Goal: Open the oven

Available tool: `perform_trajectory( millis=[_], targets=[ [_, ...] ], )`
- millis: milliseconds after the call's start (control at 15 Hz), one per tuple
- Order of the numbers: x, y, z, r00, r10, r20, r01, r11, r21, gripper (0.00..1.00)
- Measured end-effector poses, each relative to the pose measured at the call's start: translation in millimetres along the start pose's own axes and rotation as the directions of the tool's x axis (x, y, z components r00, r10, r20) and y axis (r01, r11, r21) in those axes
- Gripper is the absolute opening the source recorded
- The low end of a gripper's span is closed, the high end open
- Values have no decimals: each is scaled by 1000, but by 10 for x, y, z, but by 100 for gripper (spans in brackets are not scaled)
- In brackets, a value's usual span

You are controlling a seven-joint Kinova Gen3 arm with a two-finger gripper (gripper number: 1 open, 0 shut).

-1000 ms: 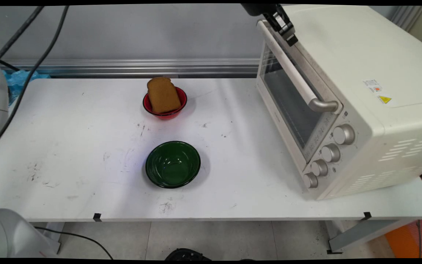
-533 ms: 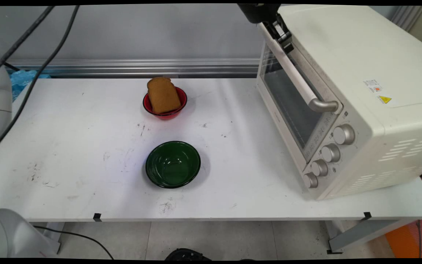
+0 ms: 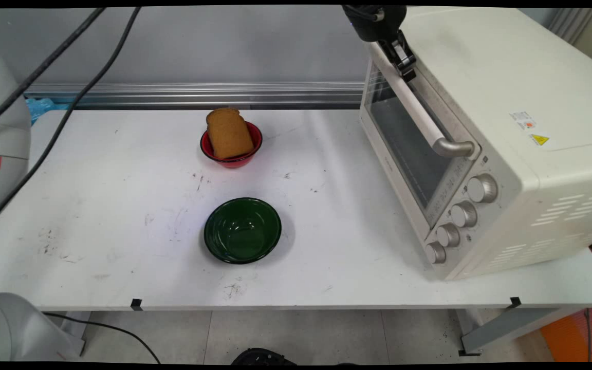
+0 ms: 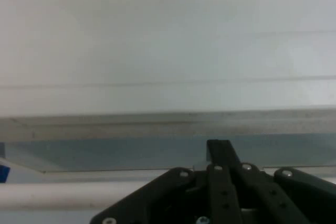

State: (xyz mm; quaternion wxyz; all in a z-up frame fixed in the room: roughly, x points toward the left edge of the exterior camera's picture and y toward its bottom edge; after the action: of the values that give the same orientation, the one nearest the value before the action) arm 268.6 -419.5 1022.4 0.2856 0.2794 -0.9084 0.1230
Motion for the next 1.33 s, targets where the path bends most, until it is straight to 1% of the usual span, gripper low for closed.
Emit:
perform_trajectory(
  millis=[800,1133,1333],
  targets=[
    [44,40,202,999,15,42,-15,1000,1,0],
    [0,52,215,998,16,69,-17,1000,3,0],
    [-66,63,199,996,15,91,-16,1000,2,0]
  ],
)
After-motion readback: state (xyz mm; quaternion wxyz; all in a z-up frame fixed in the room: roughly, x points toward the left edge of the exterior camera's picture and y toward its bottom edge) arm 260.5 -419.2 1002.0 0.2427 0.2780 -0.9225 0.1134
